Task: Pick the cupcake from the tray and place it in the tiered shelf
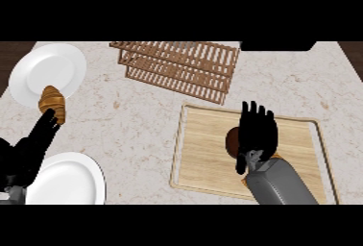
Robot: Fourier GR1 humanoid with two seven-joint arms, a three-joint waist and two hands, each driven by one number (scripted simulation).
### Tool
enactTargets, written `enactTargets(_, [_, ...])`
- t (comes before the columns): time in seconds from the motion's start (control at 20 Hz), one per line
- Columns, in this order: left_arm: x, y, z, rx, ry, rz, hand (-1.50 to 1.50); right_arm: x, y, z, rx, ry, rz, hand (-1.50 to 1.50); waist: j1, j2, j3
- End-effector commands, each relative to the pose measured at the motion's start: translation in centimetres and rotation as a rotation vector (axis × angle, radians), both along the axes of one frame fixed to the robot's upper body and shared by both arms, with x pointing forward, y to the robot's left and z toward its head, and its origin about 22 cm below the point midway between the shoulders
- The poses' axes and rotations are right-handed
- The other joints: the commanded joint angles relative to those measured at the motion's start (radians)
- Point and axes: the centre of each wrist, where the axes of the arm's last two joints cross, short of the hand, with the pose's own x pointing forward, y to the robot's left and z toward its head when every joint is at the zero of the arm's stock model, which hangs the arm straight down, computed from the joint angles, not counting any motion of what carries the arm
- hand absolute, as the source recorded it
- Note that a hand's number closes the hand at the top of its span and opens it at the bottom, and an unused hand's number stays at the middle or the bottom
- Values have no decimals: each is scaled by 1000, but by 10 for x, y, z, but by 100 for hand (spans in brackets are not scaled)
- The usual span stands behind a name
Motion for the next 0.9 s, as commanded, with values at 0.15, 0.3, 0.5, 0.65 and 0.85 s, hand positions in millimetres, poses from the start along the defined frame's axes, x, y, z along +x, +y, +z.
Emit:
enactTargets(0.15, [-7,5,9,-2,0,2,0,5,-1,-18,-5,67,-68,150,2,1,1])
enactTargets(0.3, [2,-1,-8,-15,20,4,0,3,-3,-10,21,55,-39,150,-2,2,1])
enactTargets(0.5, [-6,11,-21,21,-6,11,0,-9,6,-31,-54,48,22,150,-2,2,0])
enactTargets(0.65, [15,12,12,3,-2,13,0,5,-21,-24,-58,-2,26,150,-3,2,1])
enactTargets(0.85, [-6,-3,4,5,7,-30,0,6,-7,5,-73,-110,37,150,2,0,1])
